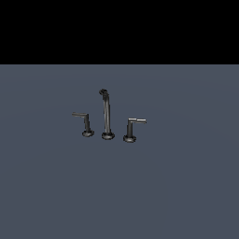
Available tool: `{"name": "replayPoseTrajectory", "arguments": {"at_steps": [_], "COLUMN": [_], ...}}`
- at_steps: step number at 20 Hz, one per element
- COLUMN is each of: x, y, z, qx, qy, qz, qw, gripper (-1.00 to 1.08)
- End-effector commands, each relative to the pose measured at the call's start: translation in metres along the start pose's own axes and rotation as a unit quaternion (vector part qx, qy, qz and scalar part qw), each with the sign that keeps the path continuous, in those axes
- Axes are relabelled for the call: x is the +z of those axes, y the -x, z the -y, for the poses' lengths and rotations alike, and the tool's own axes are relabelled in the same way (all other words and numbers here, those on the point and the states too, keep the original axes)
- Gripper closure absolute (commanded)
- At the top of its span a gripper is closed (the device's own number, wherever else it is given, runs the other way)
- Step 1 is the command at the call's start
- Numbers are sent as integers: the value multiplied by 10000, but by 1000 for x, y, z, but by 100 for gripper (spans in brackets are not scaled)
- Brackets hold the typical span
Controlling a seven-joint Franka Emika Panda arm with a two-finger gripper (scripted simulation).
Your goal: Turn on the faucet by rotating a designated handle.
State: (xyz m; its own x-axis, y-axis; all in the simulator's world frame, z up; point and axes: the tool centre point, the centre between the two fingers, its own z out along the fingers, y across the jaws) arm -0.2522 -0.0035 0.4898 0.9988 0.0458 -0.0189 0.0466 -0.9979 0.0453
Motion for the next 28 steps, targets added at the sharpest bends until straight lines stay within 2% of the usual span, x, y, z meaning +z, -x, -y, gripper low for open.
{"name": "replayPoseTrajectory", "arguments": {"at_steps": [1, 9, 17, 22, 28], "x": [0, 9, 35, 60, 93], "y": [0, -6, -25, -44, -72], "z": [0, 4, 16, 25, 34], "qx": [0, 197, 794, 1370, 2116], "qy": [0, -6, -26, -46, -71], "qz": [0, 4, 14, 25, 38], "qw": [10000, 9998, 9968, 9906, 9773], "gripper": [108, 108, 108, 108, 108]}}
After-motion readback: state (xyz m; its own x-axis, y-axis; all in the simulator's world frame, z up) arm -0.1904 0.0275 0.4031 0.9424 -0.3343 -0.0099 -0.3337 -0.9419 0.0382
